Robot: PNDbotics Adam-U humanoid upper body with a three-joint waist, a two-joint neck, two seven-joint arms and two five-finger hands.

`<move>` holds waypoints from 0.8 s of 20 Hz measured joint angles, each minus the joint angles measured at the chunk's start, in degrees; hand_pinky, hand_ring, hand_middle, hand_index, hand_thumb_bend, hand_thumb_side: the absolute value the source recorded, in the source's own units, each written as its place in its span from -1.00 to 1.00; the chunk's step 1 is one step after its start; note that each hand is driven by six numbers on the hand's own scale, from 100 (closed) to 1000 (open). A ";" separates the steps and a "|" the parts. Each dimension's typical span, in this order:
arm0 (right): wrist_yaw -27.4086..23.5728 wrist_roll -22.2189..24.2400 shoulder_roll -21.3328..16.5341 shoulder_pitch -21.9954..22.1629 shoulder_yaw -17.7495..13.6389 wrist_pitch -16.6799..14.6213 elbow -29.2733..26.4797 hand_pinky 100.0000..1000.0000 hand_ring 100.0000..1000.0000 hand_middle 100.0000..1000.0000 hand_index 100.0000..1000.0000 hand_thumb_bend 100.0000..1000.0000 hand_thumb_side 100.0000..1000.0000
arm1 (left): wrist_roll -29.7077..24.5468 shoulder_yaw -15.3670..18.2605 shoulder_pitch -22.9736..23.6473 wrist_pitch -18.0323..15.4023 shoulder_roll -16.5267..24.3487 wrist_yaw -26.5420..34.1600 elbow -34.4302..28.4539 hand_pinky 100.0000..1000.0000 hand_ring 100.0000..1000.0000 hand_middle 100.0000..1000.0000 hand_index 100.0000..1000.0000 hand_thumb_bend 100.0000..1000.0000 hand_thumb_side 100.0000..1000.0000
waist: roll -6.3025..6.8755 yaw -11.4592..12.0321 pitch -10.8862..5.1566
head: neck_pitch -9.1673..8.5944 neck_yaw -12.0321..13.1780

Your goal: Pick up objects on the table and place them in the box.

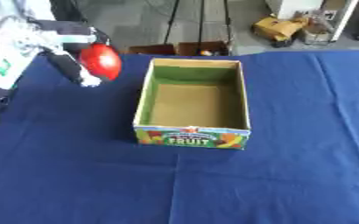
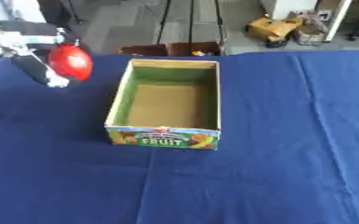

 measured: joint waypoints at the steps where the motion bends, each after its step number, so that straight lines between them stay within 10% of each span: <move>1: -0.04 0.02 0.00 0.00 0.02 0.02 0.00 0.44 0.51 0.06 0.52 -1.00 0.69 | 0.00 0.01 -0.74 0.00 -0.97 -0.26 0.45 -0.42 0.29 0.31 0.22 -1.00 -0.50 | 0.09 -0.16 0.00 | 0.00 0.04; 16: -1.45 1.07 0.00 -0.10 0.67 0.06 0.00 0.45 0.52 0.05 0.53 -1.00 0.67 | -0.03 1.82 -6.59 0.03 -12.41 -6.59 5.17 -0.42 0.24 0.23 0.13 -1.00 -0.50 | 0.58 -2.74 0.10 | -0.61 0.96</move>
